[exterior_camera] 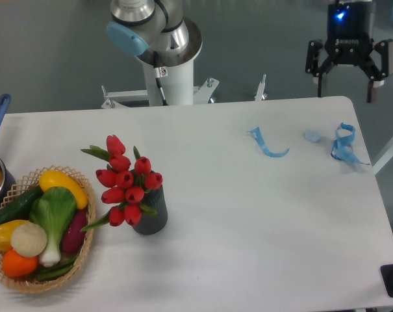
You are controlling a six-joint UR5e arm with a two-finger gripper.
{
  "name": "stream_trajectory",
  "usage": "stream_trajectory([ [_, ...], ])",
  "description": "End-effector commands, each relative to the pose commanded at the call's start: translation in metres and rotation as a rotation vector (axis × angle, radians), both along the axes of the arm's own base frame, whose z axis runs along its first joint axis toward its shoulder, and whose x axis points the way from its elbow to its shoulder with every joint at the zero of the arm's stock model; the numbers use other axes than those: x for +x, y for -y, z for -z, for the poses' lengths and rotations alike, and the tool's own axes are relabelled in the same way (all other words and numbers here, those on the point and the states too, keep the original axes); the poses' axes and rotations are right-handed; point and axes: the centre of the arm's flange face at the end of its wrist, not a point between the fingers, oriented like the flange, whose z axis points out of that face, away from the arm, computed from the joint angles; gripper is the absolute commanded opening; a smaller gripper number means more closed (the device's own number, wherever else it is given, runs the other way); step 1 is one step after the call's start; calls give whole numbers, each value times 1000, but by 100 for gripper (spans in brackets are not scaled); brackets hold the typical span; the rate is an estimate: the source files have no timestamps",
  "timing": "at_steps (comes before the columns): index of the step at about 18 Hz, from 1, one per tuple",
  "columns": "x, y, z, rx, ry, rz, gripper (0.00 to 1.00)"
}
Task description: Insert the flowers into the vase
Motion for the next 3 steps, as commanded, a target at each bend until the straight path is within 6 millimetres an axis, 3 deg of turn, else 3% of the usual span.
stream_trajectory([
  [3,4,12,8,-13,-2,7,100],
])
